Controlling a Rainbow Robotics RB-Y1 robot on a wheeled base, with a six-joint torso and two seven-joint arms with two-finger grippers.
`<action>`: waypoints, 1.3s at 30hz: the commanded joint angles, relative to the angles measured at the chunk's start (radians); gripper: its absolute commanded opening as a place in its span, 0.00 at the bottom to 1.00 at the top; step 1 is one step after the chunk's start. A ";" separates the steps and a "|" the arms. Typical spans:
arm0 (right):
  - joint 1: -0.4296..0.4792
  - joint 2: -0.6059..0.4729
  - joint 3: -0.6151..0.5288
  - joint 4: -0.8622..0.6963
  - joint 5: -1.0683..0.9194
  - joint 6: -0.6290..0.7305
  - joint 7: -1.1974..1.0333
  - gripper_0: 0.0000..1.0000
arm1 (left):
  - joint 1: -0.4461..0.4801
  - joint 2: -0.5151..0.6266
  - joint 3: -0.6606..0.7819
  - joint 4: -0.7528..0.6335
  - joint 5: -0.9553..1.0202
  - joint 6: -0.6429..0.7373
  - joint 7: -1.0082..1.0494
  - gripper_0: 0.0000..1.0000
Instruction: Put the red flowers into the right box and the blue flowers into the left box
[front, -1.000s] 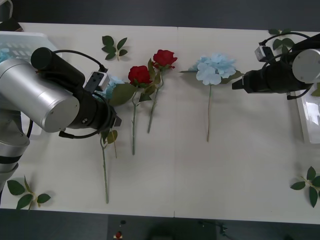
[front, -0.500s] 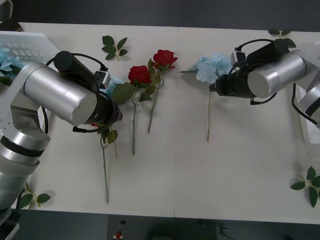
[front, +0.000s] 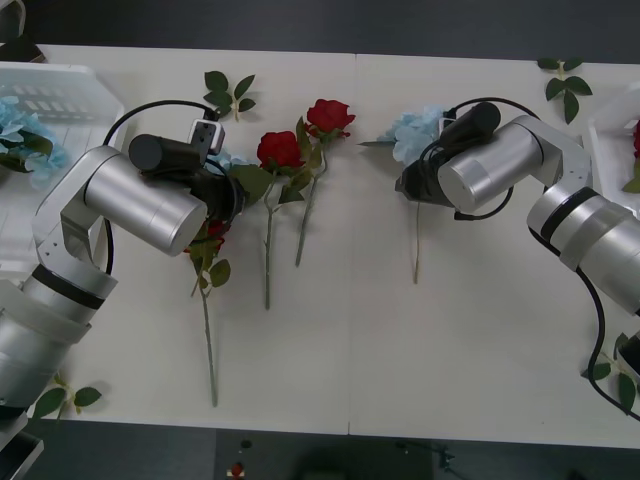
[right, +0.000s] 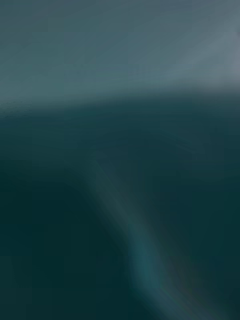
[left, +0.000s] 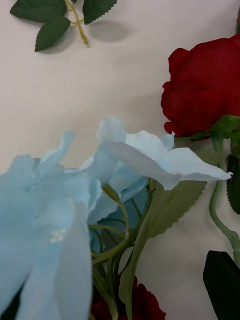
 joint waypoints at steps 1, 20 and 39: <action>-0.063 0.020 -0.010 0.043 0.003 -0.023 -0.026 1.00 | -0.029 0.002 -0.013 0.042 -0.038 -0.052 0.011 1.00; -0.072 0.030 -0.010 0.058 0.003 -0.029 -0.032 0.00 | -0.027 0.033 -0.036 0.036 -0.012 -0.078 0.017 0.00; -0.071 -0.004 -0.174 0.043 -0.149 -0.028 0.004 0.00 | -0.024 0.217 0.101 -0.550 0.128 0.230 0.025 0.00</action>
